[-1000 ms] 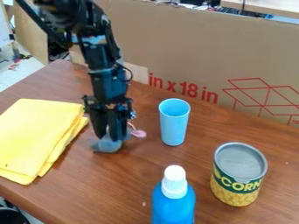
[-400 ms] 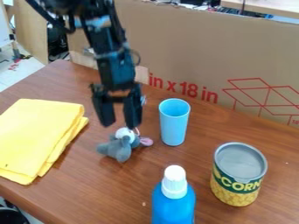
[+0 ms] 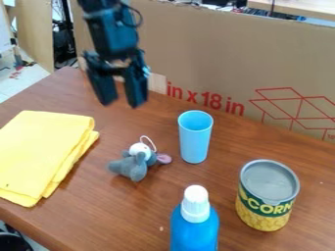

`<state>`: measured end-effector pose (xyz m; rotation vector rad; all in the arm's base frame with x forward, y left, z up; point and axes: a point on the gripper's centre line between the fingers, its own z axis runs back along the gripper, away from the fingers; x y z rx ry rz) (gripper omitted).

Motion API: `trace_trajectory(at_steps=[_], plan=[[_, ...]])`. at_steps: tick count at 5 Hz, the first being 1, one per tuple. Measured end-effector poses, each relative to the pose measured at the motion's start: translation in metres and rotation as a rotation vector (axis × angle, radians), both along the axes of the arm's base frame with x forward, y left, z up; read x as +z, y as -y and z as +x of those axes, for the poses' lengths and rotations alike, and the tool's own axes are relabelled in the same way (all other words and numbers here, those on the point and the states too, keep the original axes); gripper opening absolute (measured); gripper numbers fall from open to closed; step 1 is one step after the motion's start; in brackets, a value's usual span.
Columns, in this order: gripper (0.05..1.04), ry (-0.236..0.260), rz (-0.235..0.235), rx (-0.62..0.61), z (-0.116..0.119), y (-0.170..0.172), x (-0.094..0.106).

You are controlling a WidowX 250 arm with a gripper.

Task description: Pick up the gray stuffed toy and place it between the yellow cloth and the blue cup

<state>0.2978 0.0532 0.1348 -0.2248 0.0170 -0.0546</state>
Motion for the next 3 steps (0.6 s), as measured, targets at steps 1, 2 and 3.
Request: trace_trajectory(at_steps=[1, 2, 3], plan=[[1.003, -0.074, 0.241, 0.041, -0.024, -0.034, 0.008], [1.003, -0.163, 0.329, 0.142, -0.051, -0.076, 0.004], [1.003, -0.192, 0.328, 0.134, -0.062, -0.088, 0.005]])
